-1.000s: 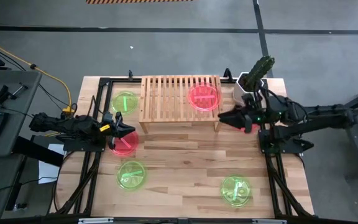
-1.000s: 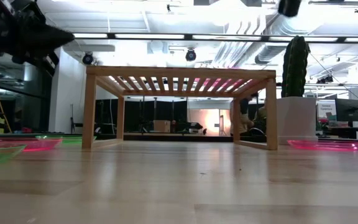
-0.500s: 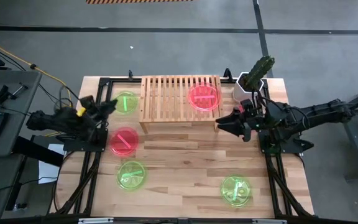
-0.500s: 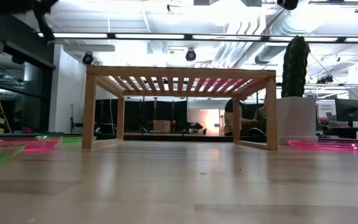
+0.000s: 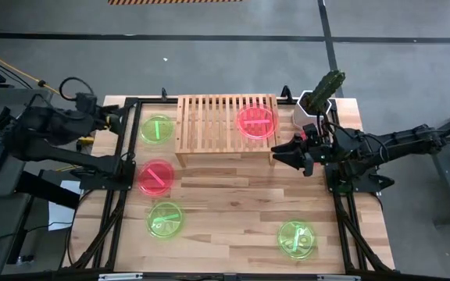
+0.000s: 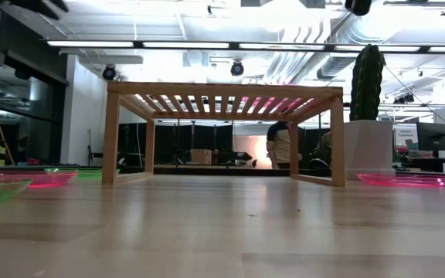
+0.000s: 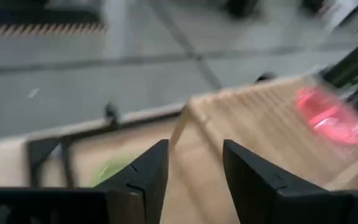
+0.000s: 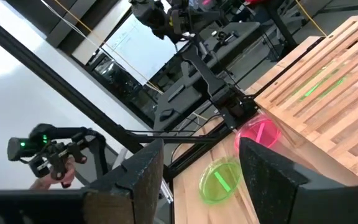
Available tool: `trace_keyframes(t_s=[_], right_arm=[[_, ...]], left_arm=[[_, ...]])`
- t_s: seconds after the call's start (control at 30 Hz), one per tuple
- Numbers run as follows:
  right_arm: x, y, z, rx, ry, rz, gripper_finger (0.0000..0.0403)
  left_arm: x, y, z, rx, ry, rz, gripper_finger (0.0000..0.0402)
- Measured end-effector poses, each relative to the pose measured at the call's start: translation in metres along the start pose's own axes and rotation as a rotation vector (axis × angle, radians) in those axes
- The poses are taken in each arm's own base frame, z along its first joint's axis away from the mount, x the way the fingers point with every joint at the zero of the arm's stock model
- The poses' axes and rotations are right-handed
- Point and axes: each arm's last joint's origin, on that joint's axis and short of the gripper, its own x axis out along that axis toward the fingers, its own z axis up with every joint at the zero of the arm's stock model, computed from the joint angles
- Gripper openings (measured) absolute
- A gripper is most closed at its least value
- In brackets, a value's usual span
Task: Place and stack plates onto a shelf
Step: Put the top green transparent plate on the shelf
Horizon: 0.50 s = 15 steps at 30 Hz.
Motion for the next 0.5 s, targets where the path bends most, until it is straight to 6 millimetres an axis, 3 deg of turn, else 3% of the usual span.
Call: trace_keyframes(t_s=[0.17,0.37,0.5], right_arm=[[0.0,-0.001,0.0,-0.002,-0.007,-0.025,0.0193],[0.0,-0.003,-0.002,-0.007,0.007,-0.04,0.0193],[0.0,-0.004,-0.003,-0.011,0.02,-0.053,0.0193]], left_arm=[[0.01,-0.016,-0.006,0.025,0.186,0.035,0.0145],[0.046,-0.052,-0.021,0.181,0.361,0.087,0.0145],[0.074,-0.064,-0.025,0.276,0.503,0.113,0.0145]])
